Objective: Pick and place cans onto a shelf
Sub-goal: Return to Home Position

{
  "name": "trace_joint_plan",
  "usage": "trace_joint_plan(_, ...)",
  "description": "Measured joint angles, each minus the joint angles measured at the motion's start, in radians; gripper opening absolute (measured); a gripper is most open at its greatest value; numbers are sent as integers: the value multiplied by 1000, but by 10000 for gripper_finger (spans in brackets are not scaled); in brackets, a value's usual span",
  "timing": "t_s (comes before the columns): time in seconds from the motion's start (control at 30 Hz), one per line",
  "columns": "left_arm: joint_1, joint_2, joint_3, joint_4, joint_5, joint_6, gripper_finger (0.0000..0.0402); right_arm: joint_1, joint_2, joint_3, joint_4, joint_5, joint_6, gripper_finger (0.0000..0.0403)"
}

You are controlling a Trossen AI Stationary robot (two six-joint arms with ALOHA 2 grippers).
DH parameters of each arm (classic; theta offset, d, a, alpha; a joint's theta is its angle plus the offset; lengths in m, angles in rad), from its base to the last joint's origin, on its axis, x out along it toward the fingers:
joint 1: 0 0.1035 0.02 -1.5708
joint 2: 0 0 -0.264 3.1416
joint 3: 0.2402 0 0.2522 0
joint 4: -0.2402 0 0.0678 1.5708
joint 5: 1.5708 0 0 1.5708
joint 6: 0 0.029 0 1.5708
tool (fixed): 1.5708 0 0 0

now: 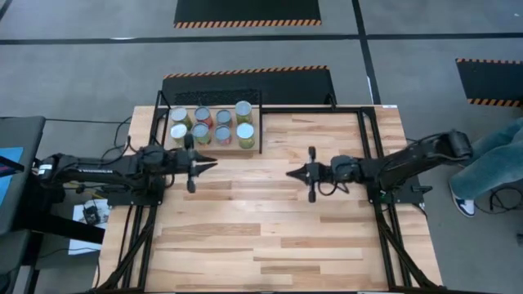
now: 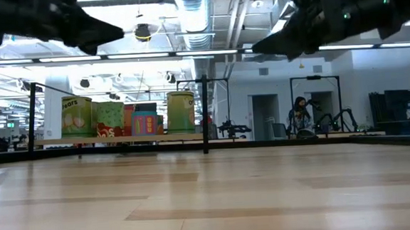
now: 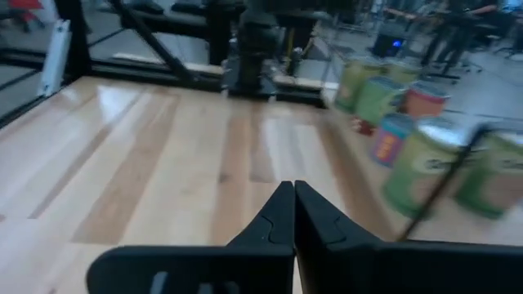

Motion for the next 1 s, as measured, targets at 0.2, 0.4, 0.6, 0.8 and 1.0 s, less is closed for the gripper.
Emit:
trace_joint_plan(0.2, -31, -150, -82, -6, 0, -16, 43, -49, -189, -3, -174, -1, -65, 15)
trace_joint_plan(0.4, -52, -310, -155, -10, 1, -21, 43, -88, -350, -101, -178, -34, -96, 13)
trace_joint_plan(0.6, -53, -483, -163, -171, 1, -36, 43, -159, -541, -197, -232, -215, -41, 12)
trace_joint_plan(0.8, -53, -580, -164, -282, -6, -58, 43, -209, -733, -260, -317, -217, -27, 9)
trace_joint_plan(1.0, -53, -582, -165, -299, -27, -58, 43, -245, -912, -352, -328, -181, 3, 9)
